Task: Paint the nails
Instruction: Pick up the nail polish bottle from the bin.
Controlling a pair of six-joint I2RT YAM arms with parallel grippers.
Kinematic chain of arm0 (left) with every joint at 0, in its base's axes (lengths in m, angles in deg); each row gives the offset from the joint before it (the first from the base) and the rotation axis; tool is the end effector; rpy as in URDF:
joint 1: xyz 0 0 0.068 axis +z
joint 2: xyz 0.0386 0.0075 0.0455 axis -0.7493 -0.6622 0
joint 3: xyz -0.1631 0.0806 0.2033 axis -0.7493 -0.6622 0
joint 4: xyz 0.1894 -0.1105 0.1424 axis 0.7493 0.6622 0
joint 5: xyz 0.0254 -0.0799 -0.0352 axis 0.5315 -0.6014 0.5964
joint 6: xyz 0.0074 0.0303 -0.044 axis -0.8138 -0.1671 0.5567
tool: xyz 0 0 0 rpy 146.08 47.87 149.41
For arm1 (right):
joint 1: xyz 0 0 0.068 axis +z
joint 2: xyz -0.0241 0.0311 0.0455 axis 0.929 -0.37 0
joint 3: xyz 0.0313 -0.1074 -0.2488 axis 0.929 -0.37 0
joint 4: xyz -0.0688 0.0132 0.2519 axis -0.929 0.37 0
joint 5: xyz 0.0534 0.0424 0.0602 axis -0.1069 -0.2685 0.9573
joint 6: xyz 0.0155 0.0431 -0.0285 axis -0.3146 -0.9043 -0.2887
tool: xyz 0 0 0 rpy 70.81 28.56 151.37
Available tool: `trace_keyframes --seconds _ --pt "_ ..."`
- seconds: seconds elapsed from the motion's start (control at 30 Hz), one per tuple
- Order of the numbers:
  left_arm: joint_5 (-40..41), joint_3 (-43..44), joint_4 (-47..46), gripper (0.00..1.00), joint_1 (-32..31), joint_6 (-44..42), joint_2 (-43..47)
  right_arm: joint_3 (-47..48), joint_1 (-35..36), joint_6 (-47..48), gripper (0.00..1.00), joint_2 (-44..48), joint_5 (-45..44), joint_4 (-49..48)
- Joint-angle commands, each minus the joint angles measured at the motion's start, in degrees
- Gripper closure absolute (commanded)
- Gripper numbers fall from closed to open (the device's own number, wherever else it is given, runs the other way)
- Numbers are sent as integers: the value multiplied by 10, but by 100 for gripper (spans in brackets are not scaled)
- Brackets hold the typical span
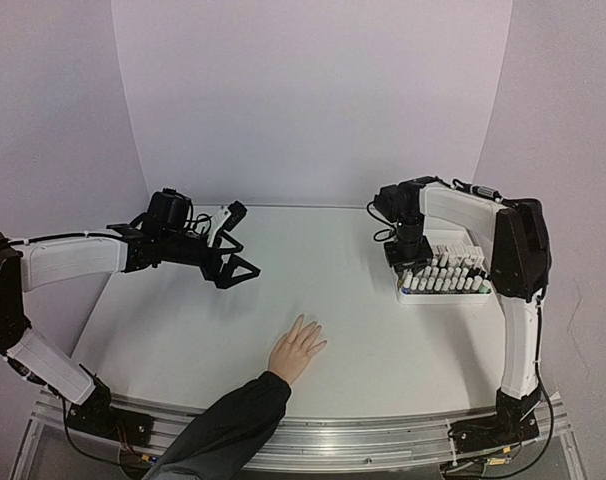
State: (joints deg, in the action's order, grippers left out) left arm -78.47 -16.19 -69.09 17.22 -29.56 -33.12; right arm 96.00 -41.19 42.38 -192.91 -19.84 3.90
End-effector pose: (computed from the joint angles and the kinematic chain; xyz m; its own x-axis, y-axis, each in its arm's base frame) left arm 0.2637 -0.1829 0.2532 -0.2885 0.3848 -0.8768 0.9015 0.4178 -0.1133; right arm 0.3828 0.1838 0.2117 -0.9685 -0.1573 -0.1929 -0.1066 0.9625 -0.2495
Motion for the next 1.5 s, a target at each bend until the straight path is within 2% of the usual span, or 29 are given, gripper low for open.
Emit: trace_keyframes --seconds 0.0,0.1,0.23,0.33,0.57,0.93,1.17,1.3,1.47 --pt "-3 6 -19 0 0 -19 23 3 -1 -5 69 -1 -15 13" --pt "-2 6 -19 0 0 -26 22 -6 -1 -7 71 4 -19 13" --pt "-3 6 -23 0 0 -29 22 -8 -4 -7 81 2 -24 14" --pt "-5 5 -24 0 0 -32 23 -10 -6 -7 82 2 -24 14" --pt "-6 4 -24 0 0 -38 24 -2 -6 -4 100 0 -15 14" --pt "-16 2 -29 0 0 -39 26 22 -6 -25 100 67 7 18" --pt "-18 -8 -65 1 0 -37 30 59 -6 -42 100 111 37 30" --pt "-4 -12 -95 0 0 -37 33 84 -6 -64 100 123 81 34" --pt "29 -36 -193 0 -3 -65 58 142 10 -106 100 125 177 17"
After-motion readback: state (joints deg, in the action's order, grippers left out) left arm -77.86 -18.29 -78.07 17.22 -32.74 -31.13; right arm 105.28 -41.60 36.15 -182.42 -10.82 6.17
